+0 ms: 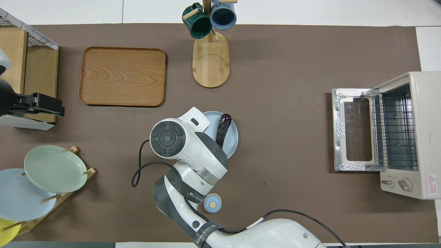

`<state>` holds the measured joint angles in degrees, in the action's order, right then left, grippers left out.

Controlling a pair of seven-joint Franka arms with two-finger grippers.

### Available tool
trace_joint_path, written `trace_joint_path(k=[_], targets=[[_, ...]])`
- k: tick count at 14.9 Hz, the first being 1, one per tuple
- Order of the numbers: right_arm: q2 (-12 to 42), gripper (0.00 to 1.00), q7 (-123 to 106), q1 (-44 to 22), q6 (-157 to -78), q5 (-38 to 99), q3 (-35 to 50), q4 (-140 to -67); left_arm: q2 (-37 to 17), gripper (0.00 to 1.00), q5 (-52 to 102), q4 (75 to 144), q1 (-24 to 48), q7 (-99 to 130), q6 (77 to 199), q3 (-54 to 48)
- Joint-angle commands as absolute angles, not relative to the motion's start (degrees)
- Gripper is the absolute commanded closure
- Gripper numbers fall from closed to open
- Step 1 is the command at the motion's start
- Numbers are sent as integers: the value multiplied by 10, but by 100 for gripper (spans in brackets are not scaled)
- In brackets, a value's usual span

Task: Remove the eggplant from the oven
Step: 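Carry the plate with the right gripper and set it on the table center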

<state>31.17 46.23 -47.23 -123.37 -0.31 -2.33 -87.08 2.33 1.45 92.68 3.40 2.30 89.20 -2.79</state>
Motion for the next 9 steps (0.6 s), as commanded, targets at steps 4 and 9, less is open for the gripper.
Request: trace_joint_path(k=[4, 9], targets=[[257, 32, 346, -398, -1156, -27, -18, -863, 27, 0, 21, 941, 30, 24, 934, -29], [188, 100, 232, -263, -1092, -36, -20, -960, 17, 0, 21, 971, 106, 88, 982, -33]])
